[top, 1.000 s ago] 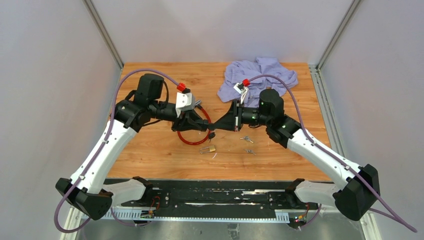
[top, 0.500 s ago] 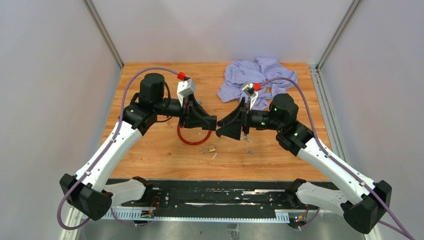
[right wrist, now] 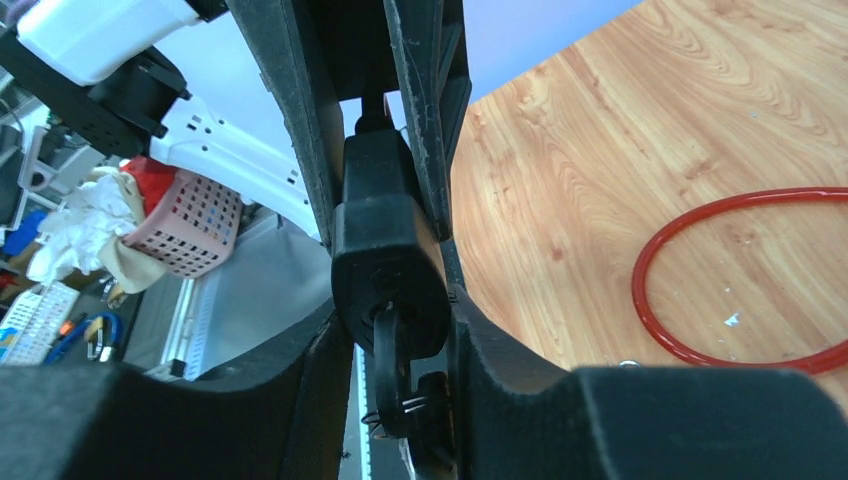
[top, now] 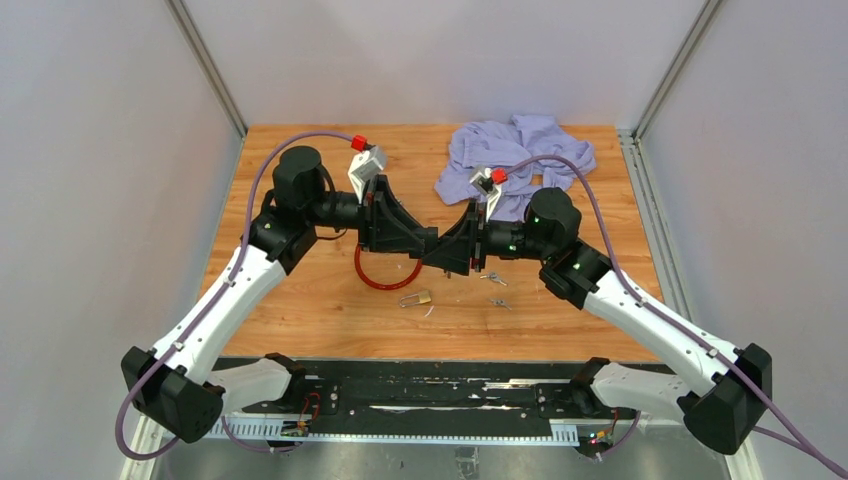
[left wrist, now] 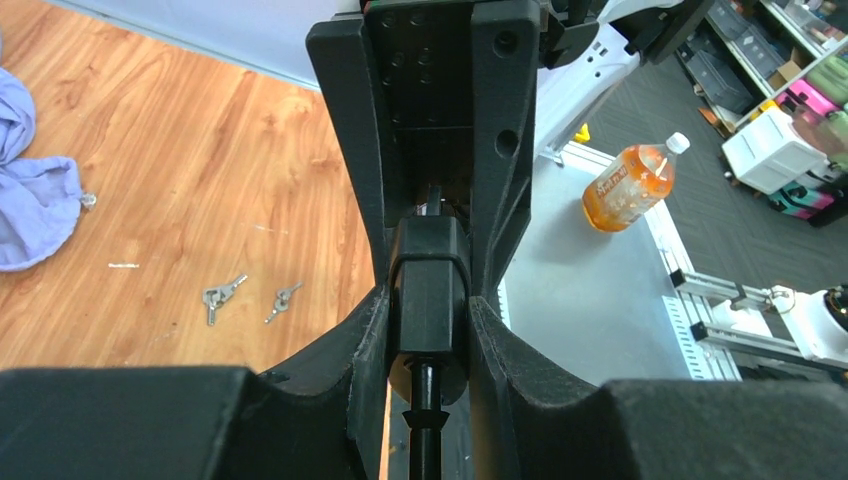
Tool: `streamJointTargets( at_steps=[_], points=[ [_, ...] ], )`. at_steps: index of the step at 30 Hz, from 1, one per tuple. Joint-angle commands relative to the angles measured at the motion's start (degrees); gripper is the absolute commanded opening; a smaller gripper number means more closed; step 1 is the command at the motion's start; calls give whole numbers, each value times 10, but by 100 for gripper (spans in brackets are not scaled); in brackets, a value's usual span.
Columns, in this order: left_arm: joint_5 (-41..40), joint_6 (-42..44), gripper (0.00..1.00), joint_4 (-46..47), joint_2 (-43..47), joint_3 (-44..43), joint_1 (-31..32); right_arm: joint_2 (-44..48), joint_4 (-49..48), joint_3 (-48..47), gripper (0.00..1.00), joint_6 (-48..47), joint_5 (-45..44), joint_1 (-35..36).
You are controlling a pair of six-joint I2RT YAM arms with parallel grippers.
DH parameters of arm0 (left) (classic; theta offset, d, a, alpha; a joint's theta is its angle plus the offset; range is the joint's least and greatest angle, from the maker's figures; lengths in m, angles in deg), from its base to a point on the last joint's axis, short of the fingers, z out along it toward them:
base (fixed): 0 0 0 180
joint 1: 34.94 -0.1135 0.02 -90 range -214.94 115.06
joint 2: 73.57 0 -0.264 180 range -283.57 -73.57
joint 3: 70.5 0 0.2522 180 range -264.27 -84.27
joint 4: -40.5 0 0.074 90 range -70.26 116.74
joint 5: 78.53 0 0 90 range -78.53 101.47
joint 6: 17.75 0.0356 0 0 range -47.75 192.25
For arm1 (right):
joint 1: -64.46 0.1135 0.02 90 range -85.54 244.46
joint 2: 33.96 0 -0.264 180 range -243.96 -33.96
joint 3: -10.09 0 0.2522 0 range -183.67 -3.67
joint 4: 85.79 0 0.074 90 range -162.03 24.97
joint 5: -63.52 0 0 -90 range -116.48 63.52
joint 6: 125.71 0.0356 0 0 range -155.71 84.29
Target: Unlock with the key
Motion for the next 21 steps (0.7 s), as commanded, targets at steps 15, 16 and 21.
streamJointTargets(
  at_steps=[15,16,21],
  points=[
    [-19,207,98,-153,36,-12,-54,19,-19,8,1,43,-1,-20],
    [-19,242,98,-183,35,-16,-62,21,-15,8,1,43,-1,-22],
    [-37,368,94,-283,35,-14,-69,18,-12,8,0,46,1,-24]
  ],
)
